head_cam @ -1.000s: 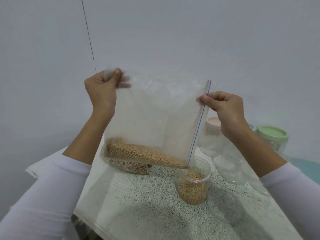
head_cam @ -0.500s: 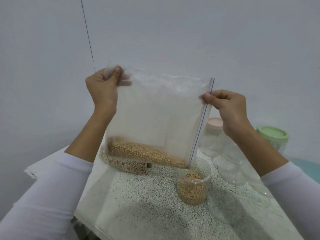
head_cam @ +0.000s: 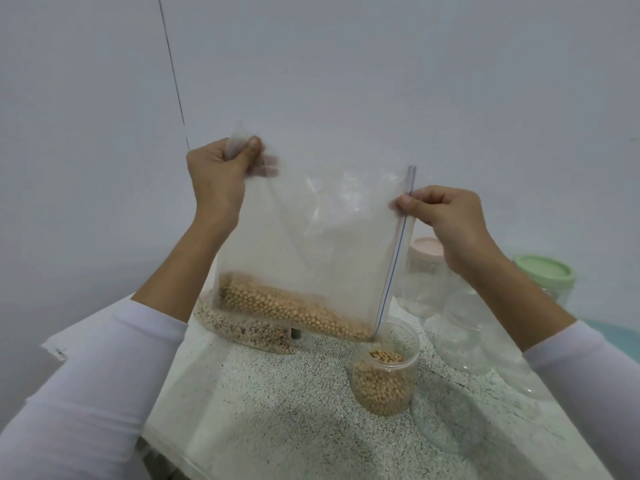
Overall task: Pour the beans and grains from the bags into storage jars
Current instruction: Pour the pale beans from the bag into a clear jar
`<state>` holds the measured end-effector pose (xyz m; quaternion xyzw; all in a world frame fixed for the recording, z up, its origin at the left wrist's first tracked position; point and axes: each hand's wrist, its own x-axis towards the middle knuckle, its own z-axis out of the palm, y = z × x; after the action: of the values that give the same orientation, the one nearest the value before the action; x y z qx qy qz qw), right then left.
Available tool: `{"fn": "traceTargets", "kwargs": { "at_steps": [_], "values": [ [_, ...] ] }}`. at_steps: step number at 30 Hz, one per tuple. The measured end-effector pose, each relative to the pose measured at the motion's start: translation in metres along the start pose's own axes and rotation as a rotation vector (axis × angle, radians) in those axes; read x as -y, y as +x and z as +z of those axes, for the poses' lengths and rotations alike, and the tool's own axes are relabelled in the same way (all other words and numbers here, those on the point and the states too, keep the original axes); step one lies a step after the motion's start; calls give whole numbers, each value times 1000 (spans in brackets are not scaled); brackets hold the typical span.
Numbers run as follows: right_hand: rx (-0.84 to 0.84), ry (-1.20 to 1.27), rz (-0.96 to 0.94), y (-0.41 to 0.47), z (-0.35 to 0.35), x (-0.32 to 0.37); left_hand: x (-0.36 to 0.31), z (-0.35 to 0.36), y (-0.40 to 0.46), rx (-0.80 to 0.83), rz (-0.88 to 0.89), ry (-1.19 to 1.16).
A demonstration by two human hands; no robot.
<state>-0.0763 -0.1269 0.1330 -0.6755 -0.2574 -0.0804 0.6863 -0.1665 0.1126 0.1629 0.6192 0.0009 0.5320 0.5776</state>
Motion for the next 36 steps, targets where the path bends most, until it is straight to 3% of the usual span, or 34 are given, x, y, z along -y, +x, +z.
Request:
{"fn": "traceTargets", "kwargs": {
  "at_steps": [4, 7, 11, 14, 17, 21, 24, 27, 30, 34, 36],
  "values": [
    [-72, 31, -25, 2, -1, 0, 2, 1, 2, -66, 12, 0],
    [8, -17, 5, 2, -1, 0, 3, 4, 1, 8, -19, 17],
    [-76, 27, -14, 6, -2, -4, 6, 4, 2, -64, -11, 2],
    [23, -11, 18, 5, -1, -6, 6, 8, -1, 23, -20, 7],
    [-97, 53, -24, 5, -3, -8, 8, 9, 0, -55, -6, 10],
    [-3, 10, -3, 3, -2, -9, 9, 12, -1, 12, -18, 21],
    [-90, 58, -23, 3, -5, -10, 10, 11, -2, -69, -2, 16],
    [-1, 18, -1, 1, -5, -9, 6, 12, -3, -1, -5, 22],
    [-92, 66, -44, 1, -8, -6, 3, 10, -2, -64, 19, 13],
    [-20, 35, -32, -5, -4, -6, -1, 11, -4, 30, 2, 27],
    [-85, 82, -52, -5, -5, -5, -1, 8, -3, -29, 15, 10]
  ]
}}
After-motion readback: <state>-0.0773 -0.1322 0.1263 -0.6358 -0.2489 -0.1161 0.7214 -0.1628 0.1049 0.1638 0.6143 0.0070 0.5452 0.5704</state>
